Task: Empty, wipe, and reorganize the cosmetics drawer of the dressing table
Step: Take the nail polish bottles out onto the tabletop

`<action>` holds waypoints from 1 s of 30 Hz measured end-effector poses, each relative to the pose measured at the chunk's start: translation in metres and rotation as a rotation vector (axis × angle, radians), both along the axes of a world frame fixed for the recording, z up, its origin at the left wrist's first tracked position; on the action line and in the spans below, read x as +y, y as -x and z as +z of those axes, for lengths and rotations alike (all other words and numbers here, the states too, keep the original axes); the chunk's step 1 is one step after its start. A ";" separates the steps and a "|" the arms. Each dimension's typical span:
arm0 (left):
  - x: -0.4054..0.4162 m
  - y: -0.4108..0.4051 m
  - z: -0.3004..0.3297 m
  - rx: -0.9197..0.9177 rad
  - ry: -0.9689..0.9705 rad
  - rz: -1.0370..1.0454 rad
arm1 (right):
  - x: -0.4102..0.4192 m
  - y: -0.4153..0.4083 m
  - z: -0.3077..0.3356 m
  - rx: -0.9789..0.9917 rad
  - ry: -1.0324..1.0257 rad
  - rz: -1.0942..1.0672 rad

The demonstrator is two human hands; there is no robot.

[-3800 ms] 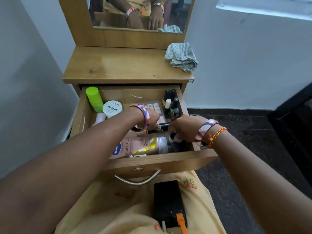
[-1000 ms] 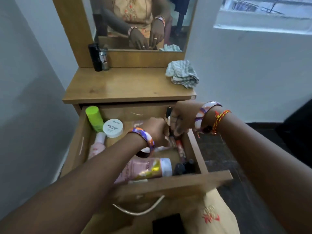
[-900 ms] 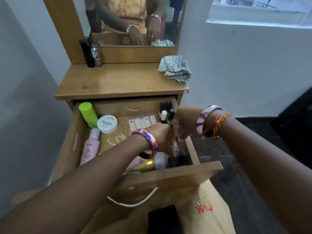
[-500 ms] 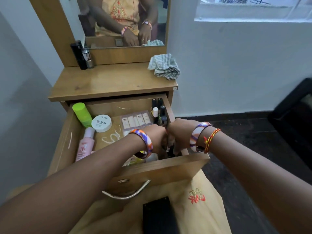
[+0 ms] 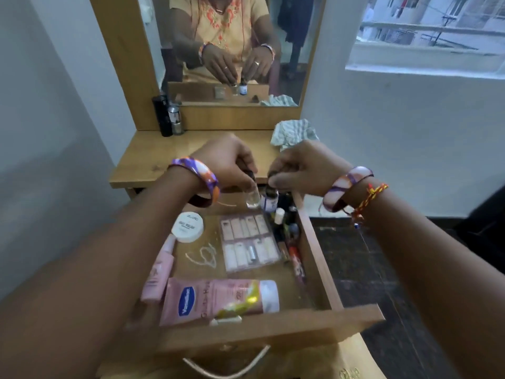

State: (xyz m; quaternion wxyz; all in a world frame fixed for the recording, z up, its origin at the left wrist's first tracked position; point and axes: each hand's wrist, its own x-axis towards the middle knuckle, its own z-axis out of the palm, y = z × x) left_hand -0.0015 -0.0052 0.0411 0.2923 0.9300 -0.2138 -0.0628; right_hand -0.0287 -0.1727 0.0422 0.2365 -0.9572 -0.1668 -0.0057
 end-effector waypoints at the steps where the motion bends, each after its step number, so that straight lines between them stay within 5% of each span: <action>1: 0.011 -0.009 0.005 -0.013 0.047 0.044 | 0.009 -0.013 0.003 -0.025 -0.063 -0.023; 6: 0.062 -0.048 0.018 -0.153 0.180 0.298 | 0.062 -0.079 -0.003 -0.108 -0.352 -0.156; 13: 0.103 -0.093 0.000 -0.280 0.236 0.616 | 0.129 -0.136 -0.021 -0.124 -0.425 -0.192; 30: 0.109 -0.122 -0.021 -0.273 0.222 0.623 | 0.159 -0.161 -0.023 -0.141 -0.360 -0.181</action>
